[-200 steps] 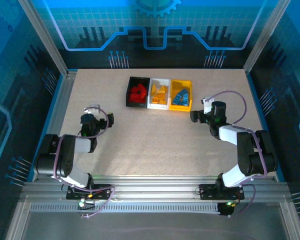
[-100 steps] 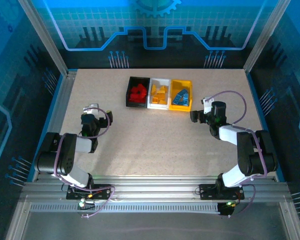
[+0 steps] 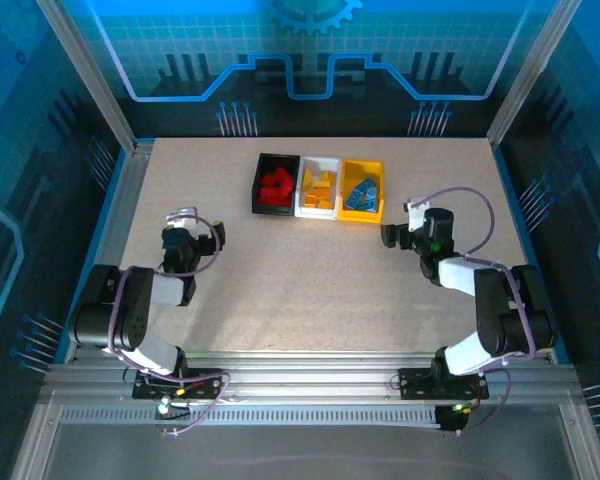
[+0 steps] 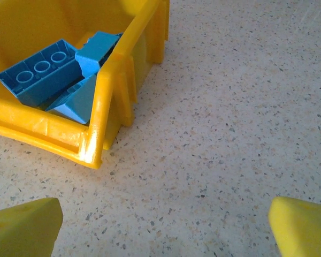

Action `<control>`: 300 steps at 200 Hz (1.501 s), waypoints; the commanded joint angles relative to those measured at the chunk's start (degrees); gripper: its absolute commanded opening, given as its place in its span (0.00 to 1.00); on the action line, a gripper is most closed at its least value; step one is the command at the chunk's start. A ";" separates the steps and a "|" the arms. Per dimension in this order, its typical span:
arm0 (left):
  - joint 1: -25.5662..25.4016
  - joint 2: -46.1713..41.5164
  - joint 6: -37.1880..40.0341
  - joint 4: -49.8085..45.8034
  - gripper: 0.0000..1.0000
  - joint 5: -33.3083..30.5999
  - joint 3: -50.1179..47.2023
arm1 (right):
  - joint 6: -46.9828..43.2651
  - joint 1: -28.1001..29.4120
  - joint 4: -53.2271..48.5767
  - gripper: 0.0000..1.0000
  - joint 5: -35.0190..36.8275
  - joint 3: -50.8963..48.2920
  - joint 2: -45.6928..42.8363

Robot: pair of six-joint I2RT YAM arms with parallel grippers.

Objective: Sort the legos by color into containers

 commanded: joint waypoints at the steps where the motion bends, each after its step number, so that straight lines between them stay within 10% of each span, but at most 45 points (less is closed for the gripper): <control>1: -0.43 0.02 -0.39 2.56 0.99 -0.46 0.23 | -0.64 0.35 8.71 1.00 1.65 -3.87 -1.70; 300: -0.44 -0.02 -0.38 2.50 0.99 -0.48 0.23 | -0.03 -0.36 13.84 1.00 1.12 -6.10 -0.19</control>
